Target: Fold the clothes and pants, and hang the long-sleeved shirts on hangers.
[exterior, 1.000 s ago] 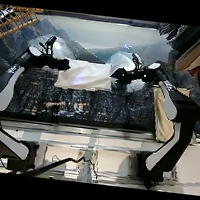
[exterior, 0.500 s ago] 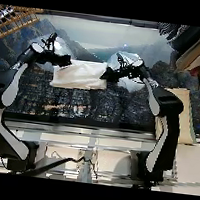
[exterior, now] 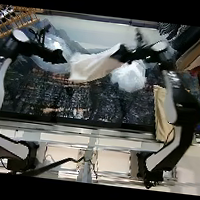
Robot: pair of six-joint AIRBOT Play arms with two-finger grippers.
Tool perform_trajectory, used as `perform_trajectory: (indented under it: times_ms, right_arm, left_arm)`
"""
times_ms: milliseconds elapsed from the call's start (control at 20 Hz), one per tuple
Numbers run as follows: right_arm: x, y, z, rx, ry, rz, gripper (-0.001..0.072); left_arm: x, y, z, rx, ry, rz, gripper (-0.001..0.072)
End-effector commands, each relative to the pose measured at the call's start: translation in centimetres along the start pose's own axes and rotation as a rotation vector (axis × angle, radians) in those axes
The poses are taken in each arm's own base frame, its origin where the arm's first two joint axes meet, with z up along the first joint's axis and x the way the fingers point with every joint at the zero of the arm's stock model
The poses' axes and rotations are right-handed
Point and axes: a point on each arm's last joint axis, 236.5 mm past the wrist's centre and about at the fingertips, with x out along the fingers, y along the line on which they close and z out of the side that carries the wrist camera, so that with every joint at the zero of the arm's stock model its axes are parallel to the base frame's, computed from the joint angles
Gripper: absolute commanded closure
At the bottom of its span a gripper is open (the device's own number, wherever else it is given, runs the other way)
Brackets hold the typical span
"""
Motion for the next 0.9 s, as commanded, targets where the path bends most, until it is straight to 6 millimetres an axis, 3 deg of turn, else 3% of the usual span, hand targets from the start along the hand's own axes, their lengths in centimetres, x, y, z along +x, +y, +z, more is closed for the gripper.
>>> perform_trajectory:
  times_ms: [0, 150, 250, 350, 450, 550, 650, 850]
  right_arm:
    - [-12.2, 2.0, 3.0, 0.046, -0.196, -0.116, 0.0698]
    - [-24.0, 1.3, 3.4, 0.113, -0.392, -0.26, 0.0698]
    - [-31.0, -0.3, 2.1, 0.176, -0.498, -0.369, 0.0698]
    - [-37.3, -2.9, -0.7, 0.256, -0.562, -0.519, 0.0698]
    - [-41.7, -5.2, -5.3, 0.363, -0.546, -0.664, 0.0698]
    - [-43.9, -6.9, -10.2, 0.476, -0.497, -0.773, 0.0697]
    - [-44.4, -8.4, -13.6, 0.588, -0.494, -0.816, 0.0697]
    - [-42.5, -13.8, -23.2, 0.879, -0.326, -0.917, 0.0697]
  left_arm:
    - [-4.8, -2.9, -3.0, 0.024, 0.082, -0.007, 0.0704]
    - [-6.5, -4.6, -2.9, 0.049, 0.053, -0.003, 0.0704]
    - [-6.7, -5.5, -3.4, 0.06, 0.066, -0.01, 0.0704]
    - [-6.4, -6.3, -4.2, 0.076, 0.099, -0.021, 0.0704]
    - [-5.9, -7.1, -4.5, 0.103, 0.115, -0.03, 0.0703]
    - [-5.3, -7.9, -4.3, 0.149, 0.105, -0.033, 0.0703]
    - [-4.8, -8.3, -3.6, 0.176, 0.076, -0.029, 0.0704]
    - [-4.8, -8.2, -3.3, 0.21, 0.063, -0.026, 0.0703]
